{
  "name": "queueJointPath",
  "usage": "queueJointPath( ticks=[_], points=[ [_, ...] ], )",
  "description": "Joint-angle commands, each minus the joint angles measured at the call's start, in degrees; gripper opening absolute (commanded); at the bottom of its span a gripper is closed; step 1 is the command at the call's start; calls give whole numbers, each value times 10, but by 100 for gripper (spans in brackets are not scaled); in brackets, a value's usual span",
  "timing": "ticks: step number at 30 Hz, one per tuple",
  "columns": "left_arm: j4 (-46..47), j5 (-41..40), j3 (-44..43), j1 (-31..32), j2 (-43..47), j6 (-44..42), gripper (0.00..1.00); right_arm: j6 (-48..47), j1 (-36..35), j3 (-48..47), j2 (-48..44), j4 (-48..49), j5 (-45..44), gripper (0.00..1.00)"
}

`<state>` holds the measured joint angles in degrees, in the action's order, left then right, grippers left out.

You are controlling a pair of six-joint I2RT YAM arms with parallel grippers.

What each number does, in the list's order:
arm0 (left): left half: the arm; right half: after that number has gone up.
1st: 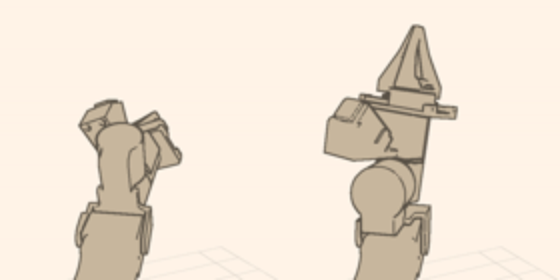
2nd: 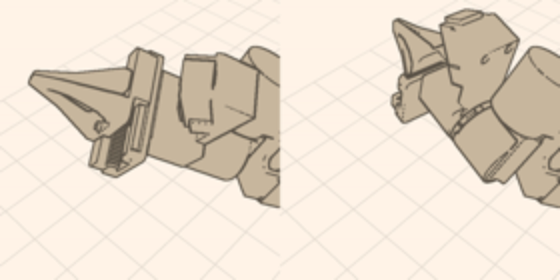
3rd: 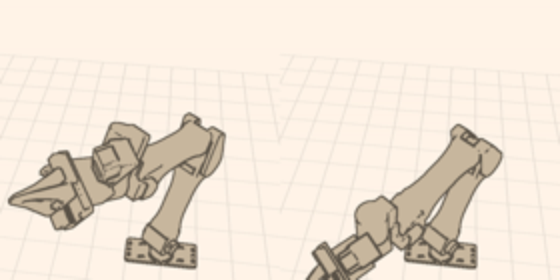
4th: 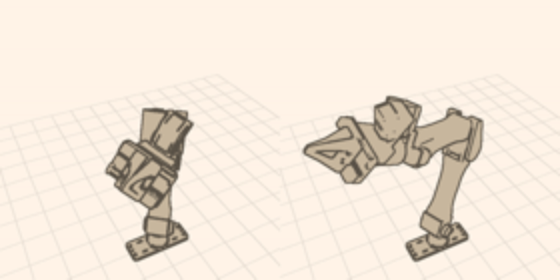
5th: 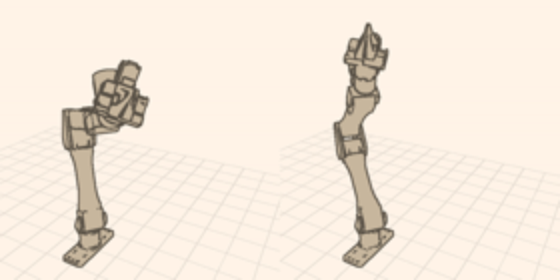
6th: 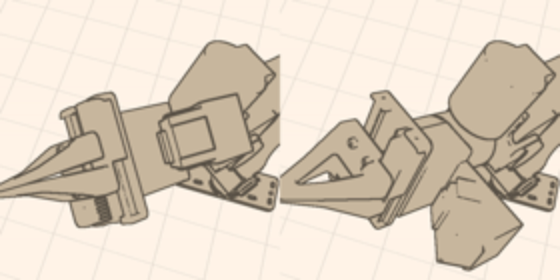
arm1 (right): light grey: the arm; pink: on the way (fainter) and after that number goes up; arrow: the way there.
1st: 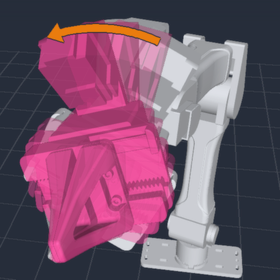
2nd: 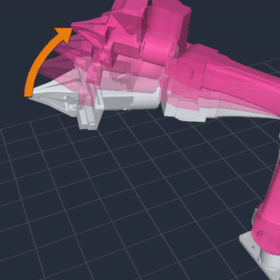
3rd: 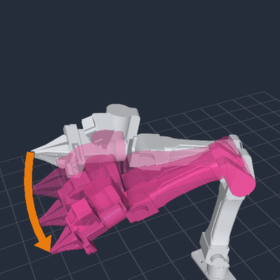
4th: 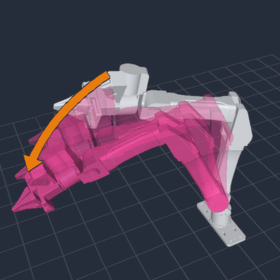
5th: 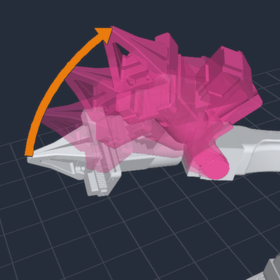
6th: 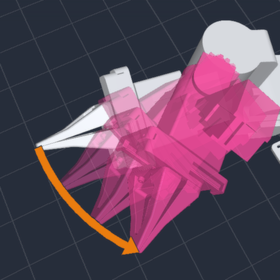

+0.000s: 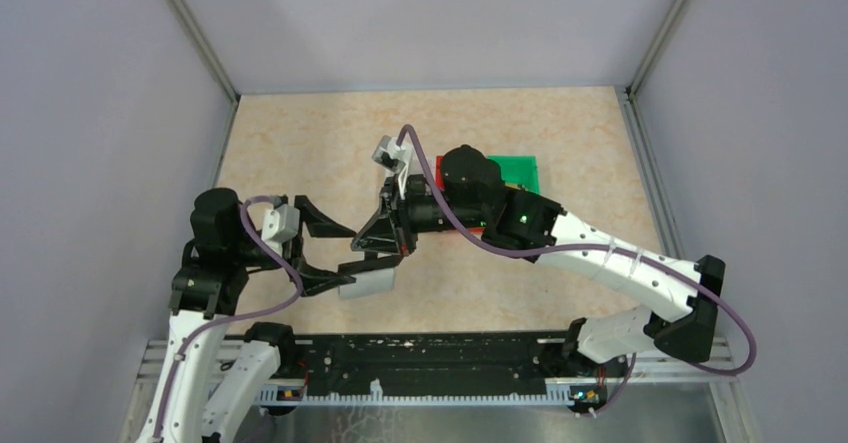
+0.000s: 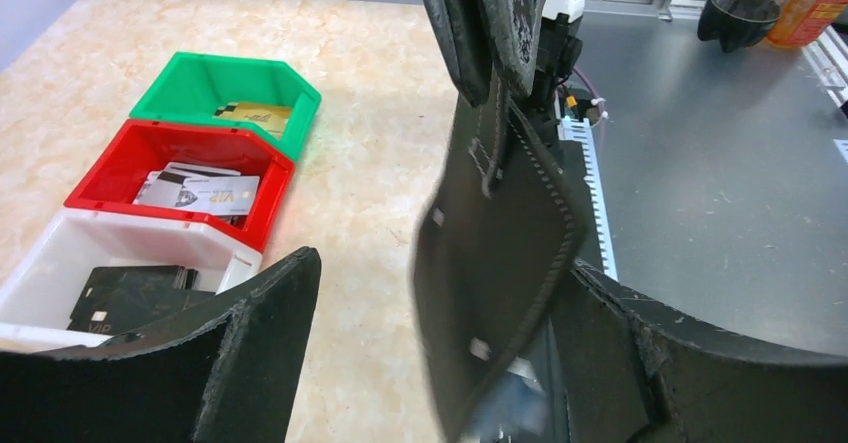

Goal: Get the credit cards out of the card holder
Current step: Open the card holder.

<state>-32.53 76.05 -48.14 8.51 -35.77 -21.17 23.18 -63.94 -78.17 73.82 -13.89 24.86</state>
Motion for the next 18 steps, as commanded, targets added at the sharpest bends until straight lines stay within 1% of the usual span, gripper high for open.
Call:
queueJointPath(
  ticks=[1,3,5,7,9,11,13,14,15,17,18],
  points=[
    [45,45,13,1,10,34,87,14,0,-48,8,67,42,0],
    [67,52,21,1,14,56,82,18,-1,-54,15,76,46,0],
    [87,67,25,1,15,79,74,22,-2,-59,23,83,48,0],
    [88,88,28,1,12,97,61,26,-2,-63,28,93,49,0],
    [90,112,27,1,10,103,44,30,-3,-64,32,106,49,0],
    [104,132,26,1,6,128,29,36,-3,-68,40,118,50,0],
    [105,137,23,1,-1,139,19,40,-2,-73,47,129,52,0],
    [105,138,23,1,-3,140,17,41,-3,-77,52,133,53,0],
    [106,138,23,1,-4,140,19,42,-3,-81,56,134,56,0],
    [106,140,22,1,0,136,27,41,-2,-92,66,132,61,0],
    [106,138,20,1,3,134,28,41,-2,-96,68,128,62,0]
  ],
)
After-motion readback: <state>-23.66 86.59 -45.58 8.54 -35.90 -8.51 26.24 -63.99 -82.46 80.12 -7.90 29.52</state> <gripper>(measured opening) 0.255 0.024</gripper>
